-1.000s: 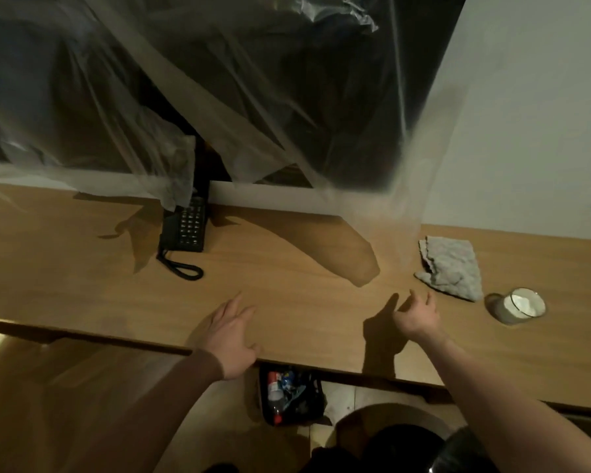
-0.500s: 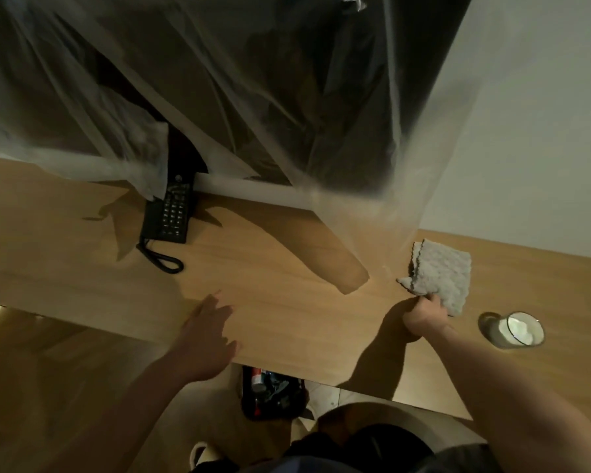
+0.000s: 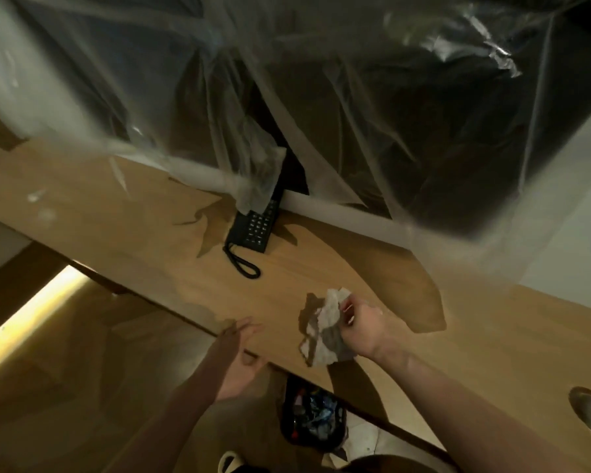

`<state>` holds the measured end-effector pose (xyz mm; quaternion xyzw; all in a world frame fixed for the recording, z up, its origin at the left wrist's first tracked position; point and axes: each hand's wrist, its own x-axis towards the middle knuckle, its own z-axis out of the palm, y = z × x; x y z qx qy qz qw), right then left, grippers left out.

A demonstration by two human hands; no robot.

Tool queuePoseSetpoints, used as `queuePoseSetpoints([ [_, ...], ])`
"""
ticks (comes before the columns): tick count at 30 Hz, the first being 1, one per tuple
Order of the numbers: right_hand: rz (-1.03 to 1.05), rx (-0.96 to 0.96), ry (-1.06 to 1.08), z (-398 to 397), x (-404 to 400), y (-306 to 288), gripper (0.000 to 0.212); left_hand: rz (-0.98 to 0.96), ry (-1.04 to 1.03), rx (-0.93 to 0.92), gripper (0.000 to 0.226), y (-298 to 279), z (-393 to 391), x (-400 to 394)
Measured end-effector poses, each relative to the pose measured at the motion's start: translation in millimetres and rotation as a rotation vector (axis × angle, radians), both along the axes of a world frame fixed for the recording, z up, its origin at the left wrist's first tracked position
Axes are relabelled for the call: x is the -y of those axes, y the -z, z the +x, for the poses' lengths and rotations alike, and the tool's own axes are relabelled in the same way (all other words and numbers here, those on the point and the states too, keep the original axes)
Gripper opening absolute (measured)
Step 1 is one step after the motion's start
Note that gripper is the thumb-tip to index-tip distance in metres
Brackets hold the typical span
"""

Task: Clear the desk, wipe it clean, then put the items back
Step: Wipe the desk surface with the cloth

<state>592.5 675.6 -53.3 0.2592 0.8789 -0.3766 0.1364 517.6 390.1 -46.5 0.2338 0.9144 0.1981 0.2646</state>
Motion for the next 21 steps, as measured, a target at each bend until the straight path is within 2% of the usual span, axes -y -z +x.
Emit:
queuePoseSetpoints([
  [3, -0.202, -0.172, 0.051, -27.6, 42.5, -24.2, 0.036, 0.074, -0.125, -0.002, 0.055, -9.5, -8.4, 44.2],
  [6, -0.168, -0.341, -0.002, -54.0, 86.6, -45.4, 0.026, 0.192, -0.246, 0.016, 0.053, -19.3, -18.2, 98.4],
  [12, -0.147, -0.340, -0.056, -87.2, 172.5, -48.0, 0.023, 0.048, -0.297, -0.108, 0.064, -59.7, -40.3, 210.5],
  [18, -0.279, -0.348, -0.042, -129.9, 263.8, -46.5, 0.021, -0.037, -0.373, -0.127, 0.069, -72.4, -72.3, 321.5],
  [21, -0.256, -0.447, -0.029, -160.2, 299.5, -53.3, 0.018, -0.069, -0.405, -0.132, 0.070, -79.1, -86.6, 360.3],
])
